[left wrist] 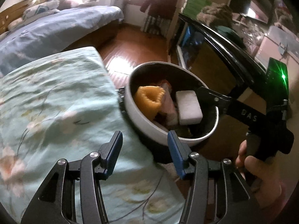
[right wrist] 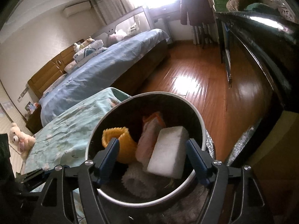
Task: Collect trash
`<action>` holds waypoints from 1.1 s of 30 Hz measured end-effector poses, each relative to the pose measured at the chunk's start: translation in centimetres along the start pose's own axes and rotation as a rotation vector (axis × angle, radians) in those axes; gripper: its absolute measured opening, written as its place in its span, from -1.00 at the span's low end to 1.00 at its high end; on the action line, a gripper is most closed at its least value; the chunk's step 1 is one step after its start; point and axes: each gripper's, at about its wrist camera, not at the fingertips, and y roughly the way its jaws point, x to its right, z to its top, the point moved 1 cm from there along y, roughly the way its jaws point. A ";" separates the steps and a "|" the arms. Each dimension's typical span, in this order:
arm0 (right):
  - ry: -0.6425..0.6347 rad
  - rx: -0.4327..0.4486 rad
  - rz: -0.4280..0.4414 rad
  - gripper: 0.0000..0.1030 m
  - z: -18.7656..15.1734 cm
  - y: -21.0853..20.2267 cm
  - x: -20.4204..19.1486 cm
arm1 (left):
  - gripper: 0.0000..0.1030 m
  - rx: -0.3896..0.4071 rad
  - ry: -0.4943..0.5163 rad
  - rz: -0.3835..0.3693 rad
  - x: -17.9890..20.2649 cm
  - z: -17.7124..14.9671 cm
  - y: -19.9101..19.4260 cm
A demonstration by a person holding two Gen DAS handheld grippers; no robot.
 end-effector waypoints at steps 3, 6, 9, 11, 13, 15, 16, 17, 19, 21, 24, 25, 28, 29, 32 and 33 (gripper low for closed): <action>-0.002 0.007 0.012 0.46 -0.3 -0.7 -0.6 | -0.03 0.034 -0.032 0.015 -0.9 -0.7 -1.5; -0.008 0.015 0.027 0.54 -0.8 -1.6 -1.4 | 0.05 0.064 -0.069 0.027 -1.8 -1.7 -3.0; -0.013 0.027 0.045 0.62 -1.5 -2.7 -2.3 | 0.07 0.089 -0.097 0.041 -2.5 -3.0 -4.3; -0.018 0.036 0.057 0.67 -2.2 -3.4 -3.0 | 0.07 0.103 -0.109 0.055 -2.9 -3.8 -5.1; -0.022 0.045 0.065 0.68 -2.8 -4.1 -3.6 | 0.07 0.120 -0.121 0.070 -3.2 -4.6 -6.0; -0.026 0.056 0.074 0.70 -3.5 -4.7 -4.1 | 0.12 0.139 -0.127 0.087 -3.4 -5.3 -6.8; -0.029 0.066 0.080 0.72 -3.9 -5.1 -4.5 | 0.17 0.152 -0.127 0.095 -3.4 -5.6 -7.2; -0.035 0.076 0.086 0.74 -4.2 -5.5 -4.8 | 0.27 0.169 -0.128 0.106 -3.4 -5.9 -7.8; -0.056 0.105 0.093 0.76 -4.9 -6.3 -5.5 | 0.34 0.213 -0.127 0.125 -3.5 -6.5 -9.0; -0.089 0.143 0.095 0.79 -5.4 -7.2 -6.3 | 0.36 0.256 -0.115 0.147 -3.5 -6.9 -10.3; -0.138 0.202 0.086 0.86 -5.9 -8.5 -7.5 | 0.43 0.330 -0.091 0.189 -3.0 -7.1 -12.2; -0.151 0.222 0.085 0.87 -6.0 -8.9 -7.8 | 0.45 0.358 -0.083 0.207 -2.9 -7.2 -12.8; -0.208 0.297 0.068 0.92 -6.2 -10.4 -9.0 | 0.76 0.442 -0.055 0.269 -2.4 -7.4 -14.9; -0.226 0.321 0.066 0.94 -6.1 -10.9 -9.4 | 0.92 0.476 -0.045 0.299 -2.1 -7.4 -15.7; -0.287 0.386 0.061 0.99 -5.4 -12.7 -10.7 | 1.00 0.592 -0.025 0.376 -1.4 -7.7 -18.0; -0.305 0.408 0.058 1.00 -5.4 -13.2 -11.2 | 1.00 0.622 -0.017 0.401 -1.1 -7.8 -18.6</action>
